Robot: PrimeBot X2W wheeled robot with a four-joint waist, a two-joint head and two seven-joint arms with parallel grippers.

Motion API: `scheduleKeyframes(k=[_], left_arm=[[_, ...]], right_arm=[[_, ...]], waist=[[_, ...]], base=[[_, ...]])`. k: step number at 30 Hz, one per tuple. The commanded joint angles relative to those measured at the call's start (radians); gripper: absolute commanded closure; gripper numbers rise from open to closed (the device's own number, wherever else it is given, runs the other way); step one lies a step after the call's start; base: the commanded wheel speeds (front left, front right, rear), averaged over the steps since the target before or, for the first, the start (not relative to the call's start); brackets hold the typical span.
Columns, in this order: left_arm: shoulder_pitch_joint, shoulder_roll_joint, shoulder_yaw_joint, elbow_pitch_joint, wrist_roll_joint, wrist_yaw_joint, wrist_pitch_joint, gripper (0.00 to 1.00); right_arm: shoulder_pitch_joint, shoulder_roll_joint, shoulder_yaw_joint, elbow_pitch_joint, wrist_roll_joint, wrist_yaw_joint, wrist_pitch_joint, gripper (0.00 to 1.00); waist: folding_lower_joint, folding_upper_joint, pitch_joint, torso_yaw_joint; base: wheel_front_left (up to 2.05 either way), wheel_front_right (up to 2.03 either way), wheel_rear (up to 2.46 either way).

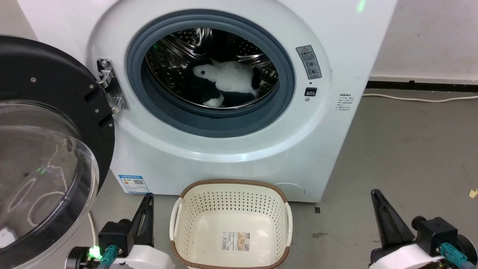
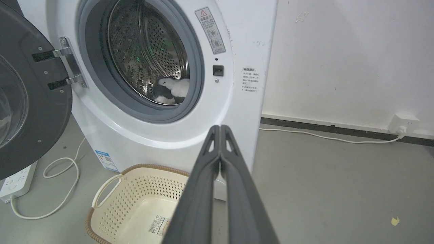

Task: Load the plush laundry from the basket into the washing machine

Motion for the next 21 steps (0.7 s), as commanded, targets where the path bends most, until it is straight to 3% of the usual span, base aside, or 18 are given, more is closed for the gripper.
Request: scheduleKeyframes(k=[1,21], left_arm=[[-0.011,-0.004,0.006,-0.009,0.011,0.002,0.008,1.00],[-0.014,-0.011,0.020,-0.030,0.042,0.002,0.046,1.00]], right_arm=[[-0.017,0.000,0.001,-0.002,-0.011,-0.001,0.005,1.00],[-0.029,-0.001,0.002,-0.003,-0.031,-0.001,0.044,1.00]], waist=[[0.0000,0.0000,0.000,0.000],[-0.0001,0.0000,-0.002,-0.004]], base=[[0.00,0.00,0.00],[0.00,0.00,0.00]])
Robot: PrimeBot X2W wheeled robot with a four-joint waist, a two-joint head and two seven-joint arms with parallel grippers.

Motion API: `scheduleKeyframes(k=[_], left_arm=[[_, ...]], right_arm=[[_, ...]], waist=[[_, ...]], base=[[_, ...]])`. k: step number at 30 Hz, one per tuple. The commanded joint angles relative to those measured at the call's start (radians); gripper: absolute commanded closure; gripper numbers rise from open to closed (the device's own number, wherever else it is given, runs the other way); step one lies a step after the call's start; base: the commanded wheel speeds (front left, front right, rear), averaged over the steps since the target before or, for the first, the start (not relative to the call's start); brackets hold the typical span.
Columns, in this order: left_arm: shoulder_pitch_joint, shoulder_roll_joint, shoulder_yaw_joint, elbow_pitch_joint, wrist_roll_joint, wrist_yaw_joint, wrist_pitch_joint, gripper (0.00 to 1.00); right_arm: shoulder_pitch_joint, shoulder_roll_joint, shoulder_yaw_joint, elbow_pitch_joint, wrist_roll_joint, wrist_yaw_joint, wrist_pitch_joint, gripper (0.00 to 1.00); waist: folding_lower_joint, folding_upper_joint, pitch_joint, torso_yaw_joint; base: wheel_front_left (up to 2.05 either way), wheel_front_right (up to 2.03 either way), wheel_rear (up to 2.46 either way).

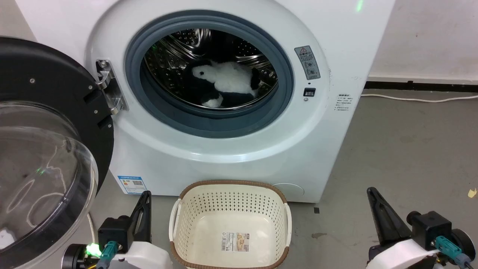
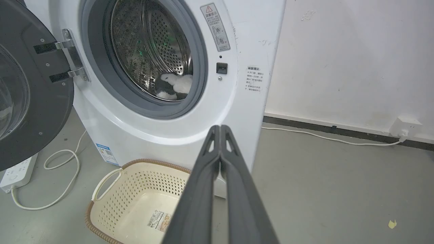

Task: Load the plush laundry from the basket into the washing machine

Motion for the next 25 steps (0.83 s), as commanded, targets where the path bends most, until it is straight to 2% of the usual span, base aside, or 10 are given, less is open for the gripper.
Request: scheduleKeyframes(k=[1,25], left_arm=[[-0.011,-0.006,0.003,-0.008,0.006,0.002,0.008,1.00],[-0.015,-0.016,0.021,-0.035,0.046,0.002,0.057,1.00]], right_arm=[[-0.011,-0.001,0.001,-0.003,-0.007,-0.001,0.008,1.00],[-0.026,-0.001,0.002,-0.004,-0.032,-0.001,0.058,1.00]], waist=[[0.0000,0.0000,0.000,0.000],[0.0000,0.0000,-0.003,-0.005]], base=[[0.00,0.00,0.00],[0.00,0.00,0.00]])
